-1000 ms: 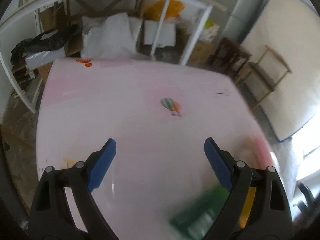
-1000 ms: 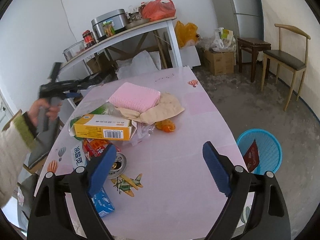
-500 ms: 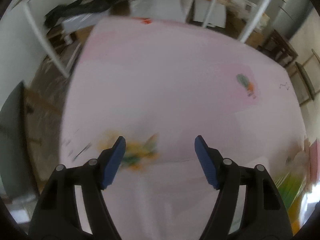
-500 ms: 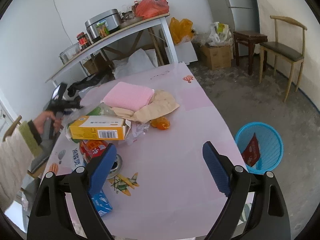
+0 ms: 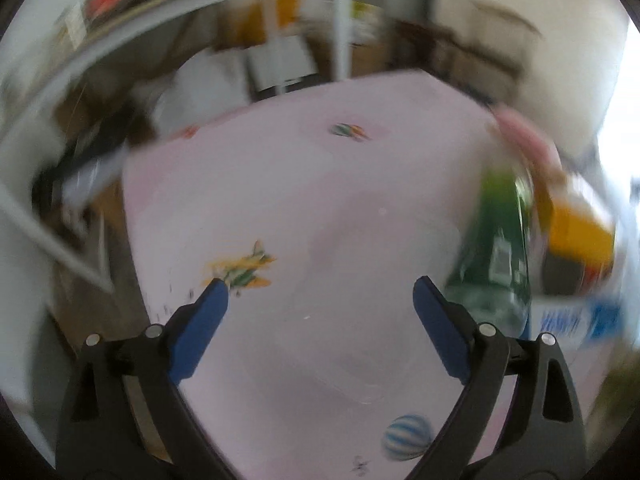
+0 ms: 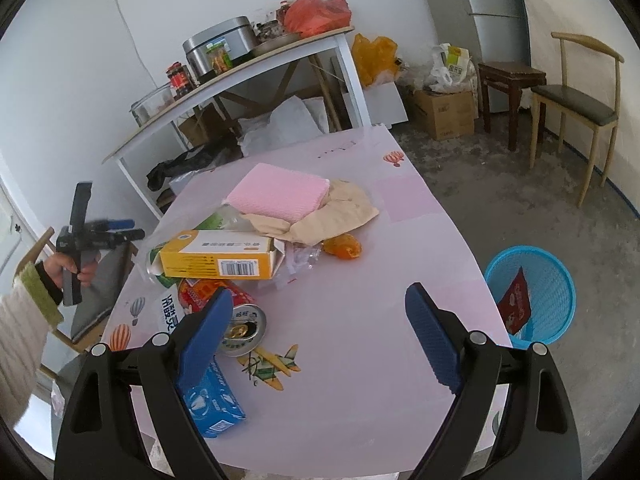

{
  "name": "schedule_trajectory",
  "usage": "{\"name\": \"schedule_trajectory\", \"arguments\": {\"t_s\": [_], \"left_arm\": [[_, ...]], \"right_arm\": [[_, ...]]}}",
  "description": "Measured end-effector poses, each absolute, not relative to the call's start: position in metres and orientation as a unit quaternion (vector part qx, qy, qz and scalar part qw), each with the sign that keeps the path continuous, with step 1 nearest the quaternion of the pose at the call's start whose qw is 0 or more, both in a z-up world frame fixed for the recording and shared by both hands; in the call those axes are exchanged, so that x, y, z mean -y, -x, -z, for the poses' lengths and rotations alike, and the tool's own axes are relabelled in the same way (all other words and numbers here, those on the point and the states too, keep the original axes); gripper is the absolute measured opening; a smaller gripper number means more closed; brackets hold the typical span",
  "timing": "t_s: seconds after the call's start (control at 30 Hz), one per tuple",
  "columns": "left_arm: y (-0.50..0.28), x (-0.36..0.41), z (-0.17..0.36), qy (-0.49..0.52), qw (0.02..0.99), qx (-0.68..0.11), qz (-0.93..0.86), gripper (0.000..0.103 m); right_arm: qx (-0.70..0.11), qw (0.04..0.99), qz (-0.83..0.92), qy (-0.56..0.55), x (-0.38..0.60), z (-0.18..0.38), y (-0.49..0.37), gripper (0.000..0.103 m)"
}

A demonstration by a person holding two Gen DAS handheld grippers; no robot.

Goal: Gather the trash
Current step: 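Grasp the clear plastic container with the left tool while the right tool grasps the pink mesh pad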

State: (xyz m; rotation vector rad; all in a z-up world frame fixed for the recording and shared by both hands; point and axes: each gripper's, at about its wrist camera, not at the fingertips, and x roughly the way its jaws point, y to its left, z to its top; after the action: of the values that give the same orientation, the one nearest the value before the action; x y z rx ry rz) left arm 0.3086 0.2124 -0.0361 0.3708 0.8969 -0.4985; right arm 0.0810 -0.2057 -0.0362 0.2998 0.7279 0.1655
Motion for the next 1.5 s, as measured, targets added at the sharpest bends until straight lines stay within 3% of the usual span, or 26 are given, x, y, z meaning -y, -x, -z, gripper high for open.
{"name": "schedule_trajectory", "arguments": {"t_s": [0.17, 0.63, 0.9, 1.17, 1.5], "left_arm": [[-0.321, -0.189, 0.051, -0.244, 0.802, -0.464, 0.285, 0.09], [-0.358, -0.198, 0.066, -0.18, 0.731, -0.542, 0.375, 0.092], [-0.353, -0.211, 0.077, -0.143, 0.746, -0.544, 0.356, 0.092], [-0.345, -0.253, 0.073, -0.053, 0.801, -0.551, 0.228, 0.092], [-0.331, -0.218, 0.079, -0.165, 0.803, -0.523, 0.232, 0.092]], "right_arm": [[-0.359, 0.921, -0.079, -0.132, 0.196, 0.034, -0.084, 0.085], [-0.385, 0.912, -0.074, -0.119, 0.186, 0.046, -0.103, 0.085], [-0.386, 0.912, -0.079, -0.114, 0.18, 0.046, -0.106, 0.085], [-0.39, 0.908, -0.084, -0.131, 0.184, 0.048, -0.107, 0.085], [-0.386, 0.907, -0.148, -0.082, 0.172, 0.03, -0.126, 0.085]]}}
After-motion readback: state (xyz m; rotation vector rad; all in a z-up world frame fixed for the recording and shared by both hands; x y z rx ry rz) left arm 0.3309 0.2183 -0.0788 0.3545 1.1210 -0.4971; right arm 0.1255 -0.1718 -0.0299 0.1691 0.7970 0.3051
